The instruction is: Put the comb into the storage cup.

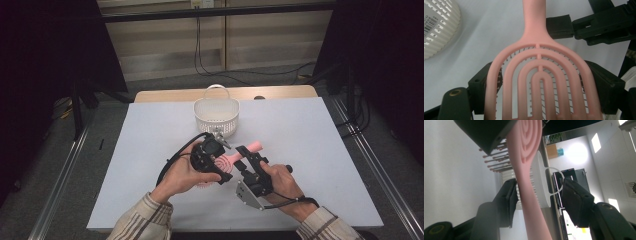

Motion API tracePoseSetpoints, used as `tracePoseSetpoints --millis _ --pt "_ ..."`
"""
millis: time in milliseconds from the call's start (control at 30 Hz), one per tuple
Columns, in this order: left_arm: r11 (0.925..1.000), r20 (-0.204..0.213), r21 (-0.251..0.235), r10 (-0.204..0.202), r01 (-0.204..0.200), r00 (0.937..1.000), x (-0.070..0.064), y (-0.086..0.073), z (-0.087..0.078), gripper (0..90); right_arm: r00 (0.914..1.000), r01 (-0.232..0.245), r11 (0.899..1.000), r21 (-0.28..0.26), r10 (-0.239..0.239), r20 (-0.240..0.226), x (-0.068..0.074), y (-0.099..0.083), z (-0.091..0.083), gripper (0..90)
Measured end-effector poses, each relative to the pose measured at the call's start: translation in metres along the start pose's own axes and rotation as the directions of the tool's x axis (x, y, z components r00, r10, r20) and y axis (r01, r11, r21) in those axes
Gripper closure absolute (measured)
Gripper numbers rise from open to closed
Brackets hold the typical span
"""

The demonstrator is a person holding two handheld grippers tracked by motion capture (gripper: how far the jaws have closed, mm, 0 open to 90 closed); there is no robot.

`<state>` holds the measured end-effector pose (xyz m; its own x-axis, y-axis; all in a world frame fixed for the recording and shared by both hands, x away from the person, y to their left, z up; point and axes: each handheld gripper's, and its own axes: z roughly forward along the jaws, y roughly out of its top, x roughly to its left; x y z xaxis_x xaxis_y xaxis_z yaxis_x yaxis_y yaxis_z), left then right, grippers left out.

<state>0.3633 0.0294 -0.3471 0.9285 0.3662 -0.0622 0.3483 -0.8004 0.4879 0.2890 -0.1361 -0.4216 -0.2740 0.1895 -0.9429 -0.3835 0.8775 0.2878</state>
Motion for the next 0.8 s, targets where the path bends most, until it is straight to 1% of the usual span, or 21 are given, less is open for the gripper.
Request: tracePoseSetpoints --millis 33,67,100,133,200,433,467,600,633,700,800 --pt "1.0 0.003 0.006 0.001 -0.001 1.0 -0.0003 0.0001 0.0002 19.8 1.0 0.002 1.0 0.005 -0.002 -0.001 0.0008 0.0007 0.0001 47.0" --pt "1.0 0.002 0.006 -0.001 0.001 1.0 -0.0008 0.0003 0.0005 19.8 0.9999 0.014 1.0 0.003 -0.014 0.002 0.0013 0.0012 0.0008 49.3" --pt "1.0 0.004 0.002 -0.004 0.004 1.0 -0.001 0.0004 0.0007 19.8 0.9998 0.018 1.0 0.007 -0.018 0.004 0.0024 0.0016 0.0007 52.1" --pt "1.0 0.007 0.001 -0.005 0.005 1.0 -0.0009 0.0006 0.0009 19.8 0.9998 0.018 1.0 0.005 -0.018 -0.004 0.0027 0.002 0.0008 53.1" --pt "1.0 0.007 0.002 -0.004 0.004 1.0 -0.0013 0.0007 0.001 19.8 0.9997 0.026 1.0 0.003 -0.026 0.001 0.0035 0.003 0.0007 57.5" --pt "1.0 0.008 -0.004 -0.002 0.002 1.0 -0.0018 0.0016 -0.0003 19.8 0.9996 0.029 1.0 0.004 -0.029 -0.005 0.0055 0.0046 0.0002 66.8" --pt "1.0 0.009 -0.003 -0.001 0.001 1.0 -0.002 0.0017 -0.0004 19.8 0.9997 0.024 1.0 0.004 -0.024 -0.004 0.0064 0.0049 0.0002 67.4" --pt "0.9999 0.011 -0.011 -0.008 0.009 0.9999 -0.0027 0.0018 -0.0013 19.8 0.9988 0.048 0.999 -0.001 -0.048 0.006 0.0073 0.0066 0.0004 69.9" --pt "0.9999 0.016 -0.011 -0.011 0.012 0.9998 -0.0028 0.0018 -0.0014 19.8 0.9992 0.039 0.999 -0.003 -0.039 0.01 0.0087 0.0069 0.0005 70.4" --pt "0.9999 0.016 -0.01 -0.01 0.01 0.9998 -0.0032 0.0018 -0.0013 19.8 0.9976 0.067 0.998 -0.003 -0.067 0.017 0.0087 0.0078 0.0003 70.5" --pt "0.9999 0.016 -0.01 -0.006 0.006 0.9999 -0.003 0.0023 -0.0016 19.8 0.9973 0.071 0.997 -0.004 -0.071 0.022 0.0091 0.008 0.0011 71.0"
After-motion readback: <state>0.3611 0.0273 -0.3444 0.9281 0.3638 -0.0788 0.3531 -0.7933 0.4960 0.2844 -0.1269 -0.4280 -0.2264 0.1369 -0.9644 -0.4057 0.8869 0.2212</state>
